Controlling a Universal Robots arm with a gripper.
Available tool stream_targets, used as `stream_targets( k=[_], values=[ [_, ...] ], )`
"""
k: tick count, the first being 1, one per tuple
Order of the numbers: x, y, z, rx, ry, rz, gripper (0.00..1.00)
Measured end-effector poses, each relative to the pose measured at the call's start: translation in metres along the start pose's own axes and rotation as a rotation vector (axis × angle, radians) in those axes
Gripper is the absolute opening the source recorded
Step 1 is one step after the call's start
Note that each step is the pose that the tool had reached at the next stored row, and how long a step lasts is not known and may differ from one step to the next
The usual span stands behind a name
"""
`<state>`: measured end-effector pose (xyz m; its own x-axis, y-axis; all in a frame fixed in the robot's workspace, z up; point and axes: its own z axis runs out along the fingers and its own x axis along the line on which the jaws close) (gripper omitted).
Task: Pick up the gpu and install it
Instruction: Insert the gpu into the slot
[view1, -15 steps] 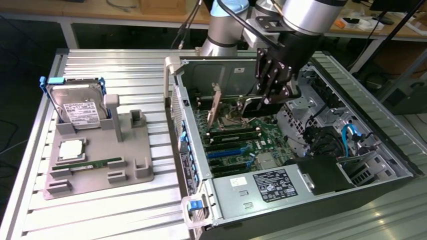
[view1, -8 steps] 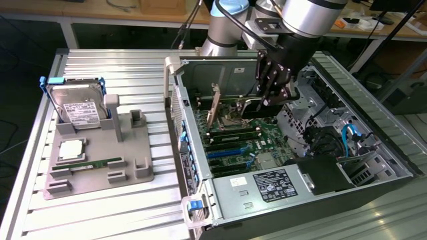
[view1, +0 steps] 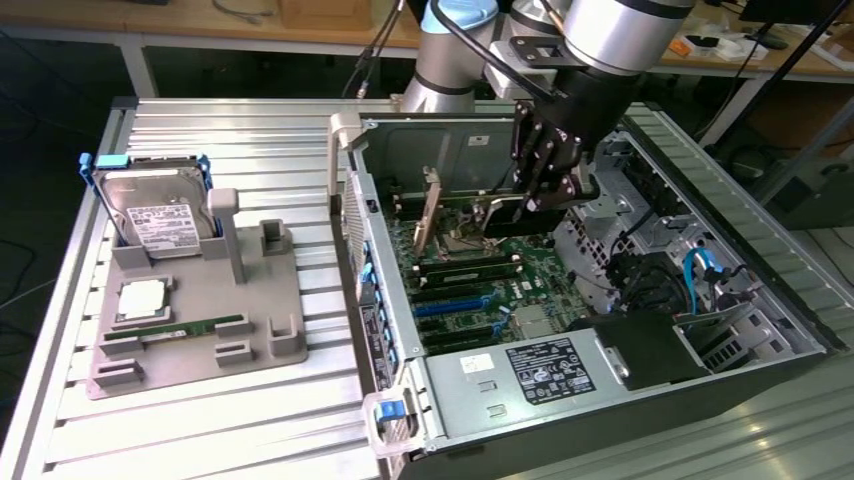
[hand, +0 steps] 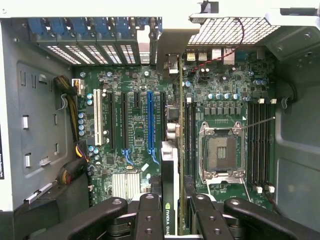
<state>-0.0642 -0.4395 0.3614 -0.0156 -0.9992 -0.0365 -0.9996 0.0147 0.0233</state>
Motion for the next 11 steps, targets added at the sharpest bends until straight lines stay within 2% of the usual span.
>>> stream_targets(
  k=[11],
  values=[
    [0.0091,-0.0002,0.0042,0.0000,0.0001,0.000,0.27]
  ],
)
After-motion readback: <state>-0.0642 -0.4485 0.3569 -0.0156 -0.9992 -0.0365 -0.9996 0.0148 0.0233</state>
